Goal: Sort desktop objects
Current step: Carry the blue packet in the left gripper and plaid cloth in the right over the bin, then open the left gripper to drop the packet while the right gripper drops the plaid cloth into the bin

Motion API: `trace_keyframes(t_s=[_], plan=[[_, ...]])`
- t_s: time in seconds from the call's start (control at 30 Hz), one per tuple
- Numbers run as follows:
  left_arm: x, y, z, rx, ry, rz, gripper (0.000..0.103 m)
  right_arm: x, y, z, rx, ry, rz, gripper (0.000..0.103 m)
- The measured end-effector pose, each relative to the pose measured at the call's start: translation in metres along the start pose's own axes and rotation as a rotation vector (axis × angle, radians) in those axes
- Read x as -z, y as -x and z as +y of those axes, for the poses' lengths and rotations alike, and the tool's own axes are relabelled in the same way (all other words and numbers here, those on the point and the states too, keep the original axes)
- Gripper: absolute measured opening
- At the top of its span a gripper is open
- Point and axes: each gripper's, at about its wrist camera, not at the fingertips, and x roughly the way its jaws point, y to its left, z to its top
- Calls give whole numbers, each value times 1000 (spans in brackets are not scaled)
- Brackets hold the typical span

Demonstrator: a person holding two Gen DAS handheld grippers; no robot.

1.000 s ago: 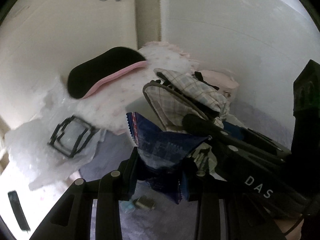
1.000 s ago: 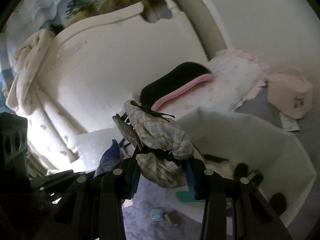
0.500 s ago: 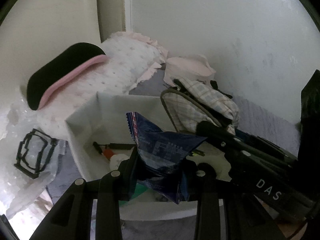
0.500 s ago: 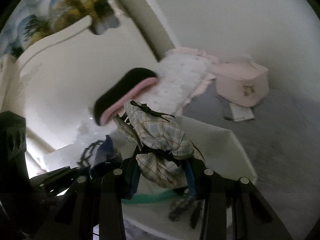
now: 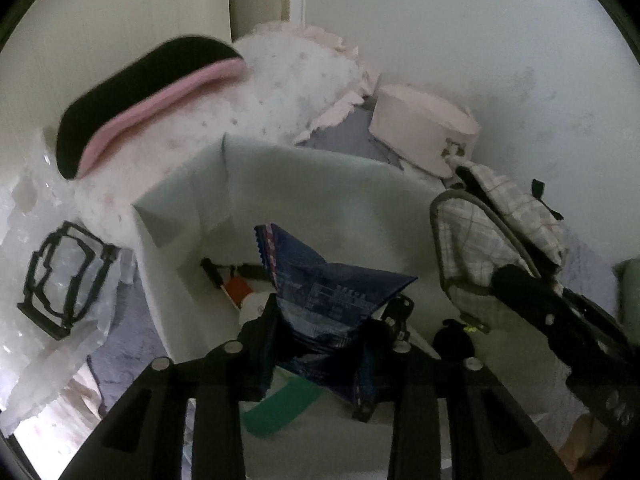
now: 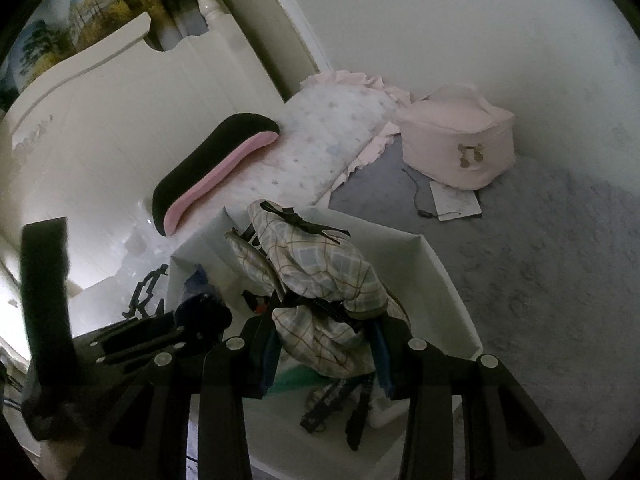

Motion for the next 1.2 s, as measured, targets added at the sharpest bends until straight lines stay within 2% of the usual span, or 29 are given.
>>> trace_keyframes(t_s=[0.03,0.1,0.2,0.43,0.53,0.73,1.0,1.13,1.2], plan=[[1,-2,0,-18,6,13,51,1,-1,2,0,10,6,39],[4,1,-3,-52,-6,-12,64,1,-4,5,1,23,12,39],[9,10,-7,-68,-28,-49,68,3,-5,8,4,39,23,39],[39,43,7,-48,48,-88,68,4,-7,11,-4,43,41,39],[50,50,14,-64,65,-87,68,6,-12,16,2,58,53,40],[55,55,20,-66,80,-91,68,7,-34,25,-8,73,85,40],[56,59,24,-36,95,-121,68,11,-37,34,2,105,98,40],[57,58,27,-31,106,-118,68,13,-40,43,71,164,113,45],[57,60,28,-32,112,-122,68,13,-39,48,86,198,105,54]])
